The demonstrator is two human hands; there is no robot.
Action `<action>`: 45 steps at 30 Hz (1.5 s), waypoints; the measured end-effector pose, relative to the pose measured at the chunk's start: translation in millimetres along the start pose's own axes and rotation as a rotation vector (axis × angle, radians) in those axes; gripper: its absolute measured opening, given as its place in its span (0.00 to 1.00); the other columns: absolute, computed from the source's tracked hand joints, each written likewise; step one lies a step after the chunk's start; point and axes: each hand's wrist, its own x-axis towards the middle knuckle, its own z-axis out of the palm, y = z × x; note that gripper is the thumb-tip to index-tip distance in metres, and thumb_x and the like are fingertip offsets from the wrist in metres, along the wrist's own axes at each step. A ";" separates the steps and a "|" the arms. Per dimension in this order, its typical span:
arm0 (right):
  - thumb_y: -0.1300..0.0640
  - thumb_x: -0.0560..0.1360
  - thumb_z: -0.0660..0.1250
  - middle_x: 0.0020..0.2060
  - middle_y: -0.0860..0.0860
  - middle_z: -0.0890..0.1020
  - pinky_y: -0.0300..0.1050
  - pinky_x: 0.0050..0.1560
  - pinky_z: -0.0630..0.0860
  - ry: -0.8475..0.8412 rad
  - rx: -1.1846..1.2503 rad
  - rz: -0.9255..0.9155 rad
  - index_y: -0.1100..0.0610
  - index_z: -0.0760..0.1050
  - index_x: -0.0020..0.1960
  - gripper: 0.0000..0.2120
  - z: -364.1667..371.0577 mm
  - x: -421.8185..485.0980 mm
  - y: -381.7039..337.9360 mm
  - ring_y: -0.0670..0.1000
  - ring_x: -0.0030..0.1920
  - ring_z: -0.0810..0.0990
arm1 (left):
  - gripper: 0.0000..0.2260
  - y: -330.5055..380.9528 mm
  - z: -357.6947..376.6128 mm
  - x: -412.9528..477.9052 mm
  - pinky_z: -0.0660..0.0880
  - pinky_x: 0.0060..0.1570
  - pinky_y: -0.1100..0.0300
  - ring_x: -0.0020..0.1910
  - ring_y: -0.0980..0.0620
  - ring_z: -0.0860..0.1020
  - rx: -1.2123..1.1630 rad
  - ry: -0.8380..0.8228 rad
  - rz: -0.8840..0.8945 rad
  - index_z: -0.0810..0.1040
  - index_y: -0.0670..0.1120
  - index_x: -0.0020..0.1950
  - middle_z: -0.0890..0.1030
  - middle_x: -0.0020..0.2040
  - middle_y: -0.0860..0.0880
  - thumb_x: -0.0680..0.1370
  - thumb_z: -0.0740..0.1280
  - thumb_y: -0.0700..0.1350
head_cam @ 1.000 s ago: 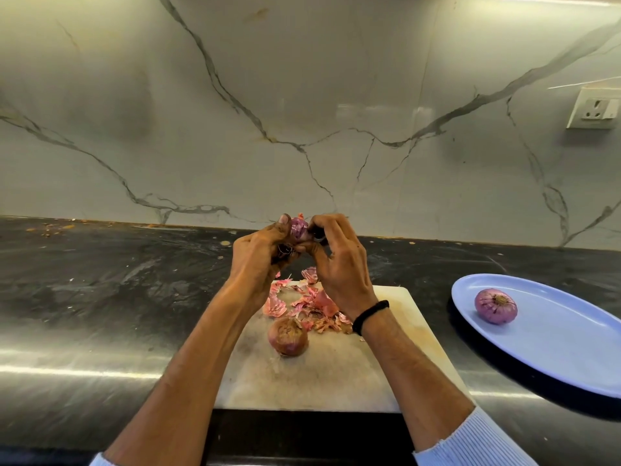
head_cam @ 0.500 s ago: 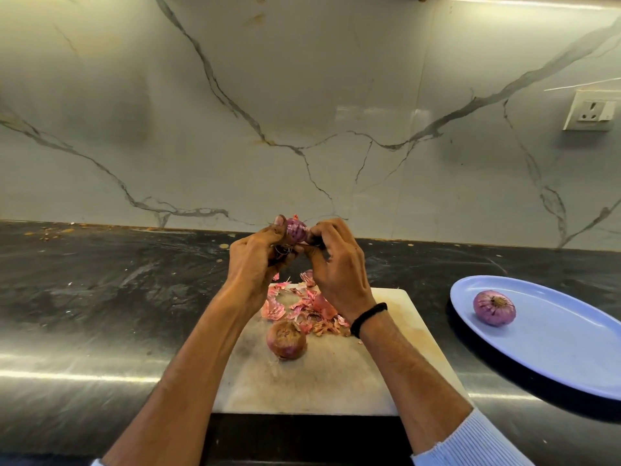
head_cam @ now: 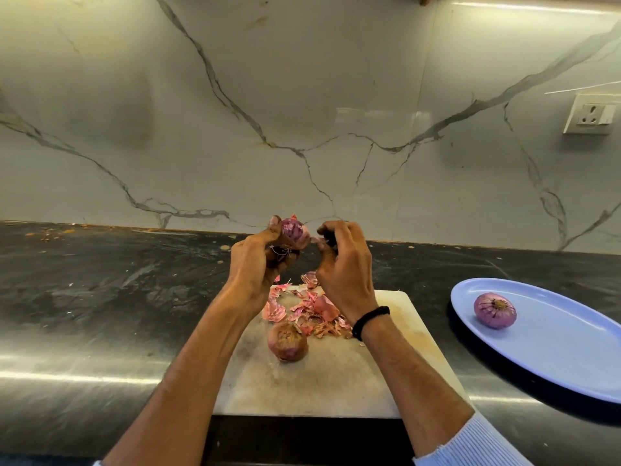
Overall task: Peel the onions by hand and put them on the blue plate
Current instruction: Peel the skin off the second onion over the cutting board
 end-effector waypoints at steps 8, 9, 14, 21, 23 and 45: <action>0.64 0.74 0.73 0.58 0.56 0.74 0.22 0.54 0.68 -0.118 0.078 -0.123 0.61 0.70 0.66 0.23 5.5 -1.1 -1.4 0.46 0.55 0.72 | 0.27 -0.9 -0.6 0.7 0.79 0.44 0.51 0.41 0.46 0.81 0.093 -0.028 0.005 0.83 0.39 0.53 0.85 0.48 0.36 0.72 0.70 0.62; 0.64 0.74 0.73 0.58 0.55 0.75 0.23 0.54 0.69 -0.119 0.091 -0.114 0.61 0.70 0.66 0.22 5.4 -1.6 -1.3 0.47 0.55 0.74 | 0.27 -1.7 -1.2 1.3 0.79 0.46 0.50 0.42 0.44 0.81 0.137 -0.019 0.024 0.84 0.39 0.52 0.84 0.47 0.36 0.72 0.70 0.63; 0.60 0.77 0.72 0.55 0.52 0.80 0.35 0.54 0.78 -0.118 0.203 -0.046 0.60 0.70 0.64 0.18 3.3 -1.7 -3.9 0.49 0.52 0.80 | 0.22 1.1 -2.6 0.0 0.81 0.55 0.50 0.49 0.45 0.84 0.144 -0.059 0.091 0.84 0.40 0.50 0.85 0.48 0.39 0.73 0.69 0.59; 0.54 0.76 0.74 0.56 0.53 0.76 0.42 0.50 0.81 -0.172 0.204 -0.071 0.54 0.66 0.65 0.23 3.3 -1.0 -2.1 0.50 0.52 0.80 | 0.14 1.6 -2.0 -2.9 0.82 0.48 0.54 0.46 0.49 0.84 0.109 -0.054 0.131 0.84 0.46 0.53 0.86 0.46 0.45 0.74 0.71 0.53; 0.53 0.75 0.75 0.57 0.54 0.75 0.43 0.49 0.81 -0.205 0.184 -0.111 0.51 0.64 0.66 0.26 4.3 -2.0 -1.4 0.51 0.52 0.79 | 0.15 2.8 -2.2 -3.5 0.83 0.48 0.53 0.48 0.47 0.85 0.101 -0.056 0.135 0.84 0.46 0.52 0.87 0.47 0.45 0.72 0.71 0.54; 0.54 0.75 0.75 0.53 0.51 0.78 0.36 0.48 0.76 -0.198 0.046 -0.210 0.49 0.65 0.65 0.25 -0.6 -0.7 1.9 0.48 0.48 0.77 | 0.09 -2.4 -1.4 -1.8 0.82 0.49 0.56 0.48 0.52 0.85 0.198 -0.047 0.201 0.85 0.53 0.48 0.87 0.45 0.53 0.70 0.72 0.53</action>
